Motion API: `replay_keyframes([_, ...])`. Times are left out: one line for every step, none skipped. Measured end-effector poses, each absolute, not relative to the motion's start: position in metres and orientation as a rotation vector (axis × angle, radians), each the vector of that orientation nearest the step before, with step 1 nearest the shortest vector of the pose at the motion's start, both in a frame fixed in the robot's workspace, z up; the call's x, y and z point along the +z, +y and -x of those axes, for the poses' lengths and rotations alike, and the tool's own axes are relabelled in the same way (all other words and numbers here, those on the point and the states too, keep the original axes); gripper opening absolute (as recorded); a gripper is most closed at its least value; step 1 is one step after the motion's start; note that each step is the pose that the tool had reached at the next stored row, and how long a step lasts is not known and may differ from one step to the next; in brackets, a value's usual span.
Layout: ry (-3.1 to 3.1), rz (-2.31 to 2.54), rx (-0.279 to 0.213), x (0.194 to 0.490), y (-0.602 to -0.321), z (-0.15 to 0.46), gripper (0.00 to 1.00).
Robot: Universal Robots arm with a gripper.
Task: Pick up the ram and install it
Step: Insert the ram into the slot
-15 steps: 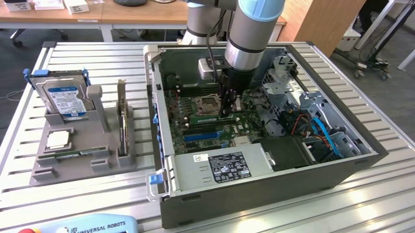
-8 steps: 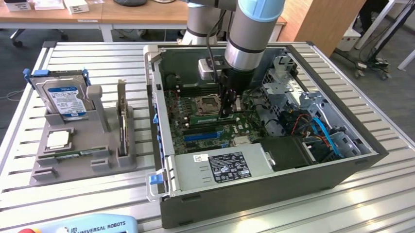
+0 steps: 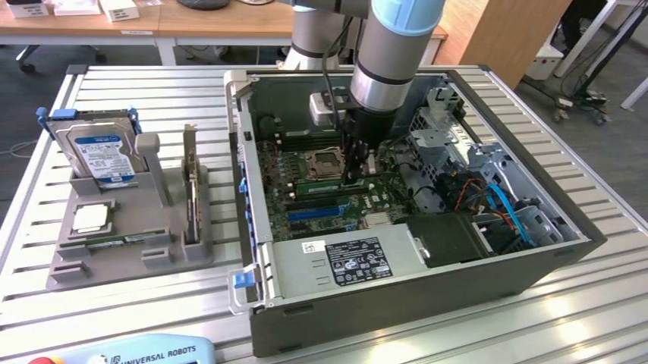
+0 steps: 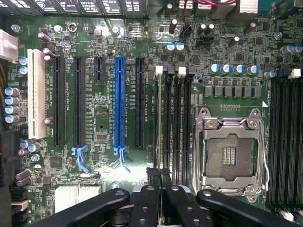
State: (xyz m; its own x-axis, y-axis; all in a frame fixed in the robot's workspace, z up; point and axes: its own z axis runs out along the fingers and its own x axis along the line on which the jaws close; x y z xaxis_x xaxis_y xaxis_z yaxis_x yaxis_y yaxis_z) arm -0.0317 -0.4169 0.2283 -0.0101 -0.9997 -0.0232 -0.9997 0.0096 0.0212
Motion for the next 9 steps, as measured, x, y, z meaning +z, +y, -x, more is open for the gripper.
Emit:
replay_keyframes([2.231,2.209,0.049,0.2280,-0.4169,0.0317,0.11])
replay_keyframes([2.231,2.209,0.049,0.2277,-0.4169,0.0317,0.11])
replay_keyframes([2.231,2.209,0.049,0.2273,-0.4169,0.0317,0.11])
replay_keyframes([2.231,2.209,0.049,0.2269,-0.4169,0.0317,0.11])
replay_keyframes([2.231,2.209,0.049,0.2264,-0.4169,0.0317,0.11])
replay_keyframes([2.231,2.209,0.049,0.2260,-0.4169,0.0317,0.11])
replay_keyframes([2.231,2.209,0.049,0.2255,-0.4169,0.0317,0.11])
replay_keyframes([2.231,2.209,0.049,0.2251,-0.4169,0.0317,0.11])
replay_keyframes([2.231,2.209,0.049,0.2247,-0.4169,0.0317,0.11])
